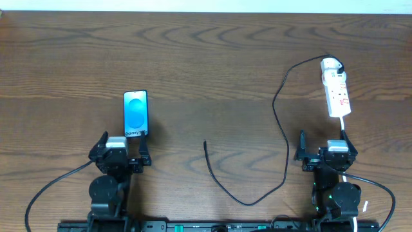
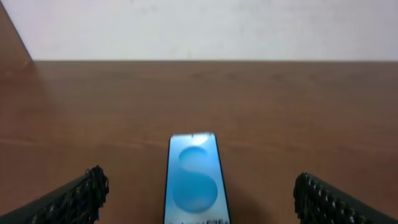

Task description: Plug charger to phone and switch on socket

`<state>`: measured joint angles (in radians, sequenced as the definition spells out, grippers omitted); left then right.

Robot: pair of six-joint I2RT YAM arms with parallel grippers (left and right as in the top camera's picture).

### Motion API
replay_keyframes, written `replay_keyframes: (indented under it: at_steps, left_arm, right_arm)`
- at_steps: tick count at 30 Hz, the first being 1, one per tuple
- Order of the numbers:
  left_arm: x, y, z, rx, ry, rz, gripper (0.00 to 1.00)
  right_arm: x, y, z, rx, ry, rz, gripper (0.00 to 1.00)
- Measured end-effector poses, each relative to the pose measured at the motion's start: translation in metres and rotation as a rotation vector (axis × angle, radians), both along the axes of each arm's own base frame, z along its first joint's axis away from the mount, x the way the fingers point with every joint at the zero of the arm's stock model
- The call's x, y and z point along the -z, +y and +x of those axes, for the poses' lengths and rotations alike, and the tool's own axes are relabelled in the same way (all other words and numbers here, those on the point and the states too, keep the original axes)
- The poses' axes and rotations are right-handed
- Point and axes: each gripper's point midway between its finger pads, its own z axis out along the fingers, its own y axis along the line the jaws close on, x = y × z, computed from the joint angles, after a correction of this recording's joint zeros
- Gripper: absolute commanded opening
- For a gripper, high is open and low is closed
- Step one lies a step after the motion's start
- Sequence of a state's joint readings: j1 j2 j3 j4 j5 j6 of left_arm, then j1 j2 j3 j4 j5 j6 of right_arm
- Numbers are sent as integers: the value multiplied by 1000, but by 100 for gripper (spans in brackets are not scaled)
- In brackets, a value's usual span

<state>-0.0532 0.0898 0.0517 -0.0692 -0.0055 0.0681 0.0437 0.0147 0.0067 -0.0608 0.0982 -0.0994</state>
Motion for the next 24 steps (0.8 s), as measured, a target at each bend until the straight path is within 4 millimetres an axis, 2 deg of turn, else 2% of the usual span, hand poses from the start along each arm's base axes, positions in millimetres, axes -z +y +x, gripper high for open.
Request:
replay_keyframes:
  at_steps: [3,18,24]
  left_arm:
    - [-2,0,2,4,32,22,98]
    - [-66,-2,33,14,91,64,97]
    - [-81,-2,44,15,108,67,98]
  right_arm:
    - [0,0,0,0,0,0,99]
    - [0,0,0,0,1,0,99]
    - [0,0,0,0,0,0,99]
